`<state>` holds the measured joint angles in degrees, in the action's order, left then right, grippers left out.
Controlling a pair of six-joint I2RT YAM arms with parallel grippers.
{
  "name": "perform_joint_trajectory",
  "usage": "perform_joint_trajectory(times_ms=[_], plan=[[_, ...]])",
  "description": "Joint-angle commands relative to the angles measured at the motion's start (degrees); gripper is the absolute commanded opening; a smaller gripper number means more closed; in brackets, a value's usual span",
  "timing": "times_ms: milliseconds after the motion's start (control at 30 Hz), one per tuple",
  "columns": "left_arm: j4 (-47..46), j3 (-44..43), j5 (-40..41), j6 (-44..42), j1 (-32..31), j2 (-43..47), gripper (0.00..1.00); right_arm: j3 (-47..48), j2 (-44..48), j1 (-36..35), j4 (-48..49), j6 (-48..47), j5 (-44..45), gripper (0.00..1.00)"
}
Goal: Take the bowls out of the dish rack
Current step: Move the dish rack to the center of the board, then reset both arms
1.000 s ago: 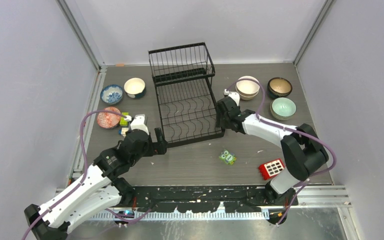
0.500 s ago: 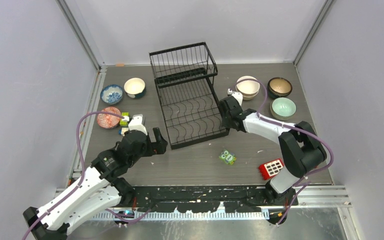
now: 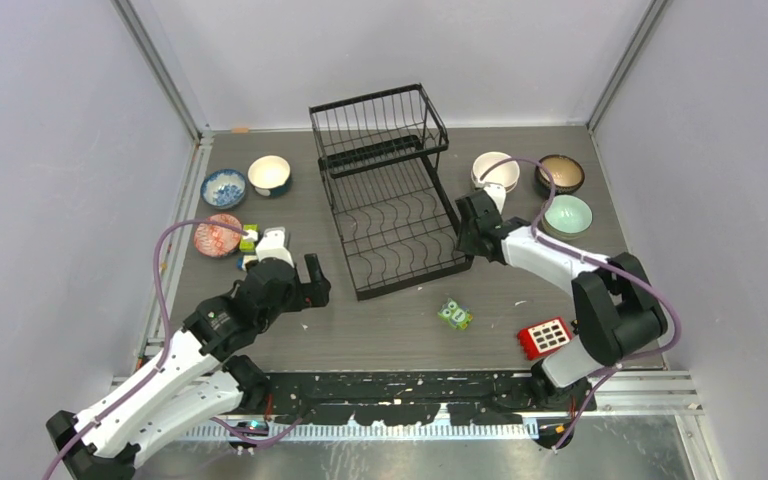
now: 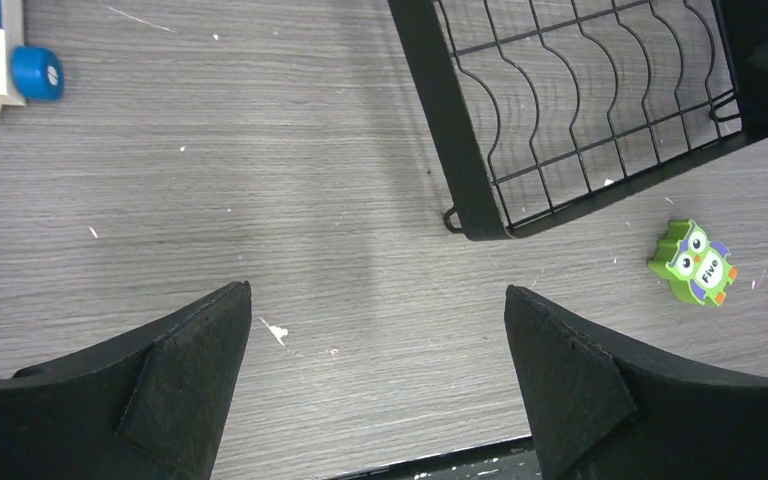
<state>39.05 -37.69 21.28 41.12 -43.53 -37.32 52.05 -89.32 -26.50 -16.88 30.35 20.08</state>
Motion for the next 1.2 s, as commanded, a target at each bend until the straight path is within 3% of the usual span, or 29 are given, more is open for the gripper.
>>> perform_joint_trajectory(times_ms=[0,67,167,400,600,767,867,1000,1167], plan=[[0.9,-4.2,3.9,-2.3,-0.1,-0.7,0.99,0.4,7.9,0.9,-2.9,0.3,3.7,0.52],[0.7,-5.0,4.8,-3.1,-0.1,-1.2,0.99,0.9,10.7,0.9,-3.5,-0.1,2.2,0.63],[0.7,-6.6,6.6,-4.6,-0.1,-2.5,0.99,2.7,14.7,0.5,-6.6,-1.1,0.7,0.72],[1.9,-11.8,11.3,-10.7,-0.1,-3.7,1.0,3.1,31.0,0.2,-11.8,-1.0,0.1,0.8],[-2.4,-13.0,17.0,-22.3,-0.1,-0.4,1.0,3.8,43.0,0.2,-13.7,-0.6,-2.6,0.89],[-1.9,-20.0,18.9,-26.6,-0.1,-2.6,1.0,7.2,47.9,0.2,-12.1,-1.6,-4.4,0.99],[1.1,-26.7,17.2,-27.4,-0.1,-6.9,1.0,11.4,47.6,-0.5,-11.7,-2.1,-3.6,1.0],[5.4,-32.5,12.0,-21.8,-0.1,-11.3,1.0,15.5,45.8,-1.0,-10.6,1.7,-4.9,1.0],[13.2,-34.7,6.3,-3.7,-0.1,-16.8,1.0,19.4,38.5,-0.9,-7.9,11.4,-12.8,1.0]])
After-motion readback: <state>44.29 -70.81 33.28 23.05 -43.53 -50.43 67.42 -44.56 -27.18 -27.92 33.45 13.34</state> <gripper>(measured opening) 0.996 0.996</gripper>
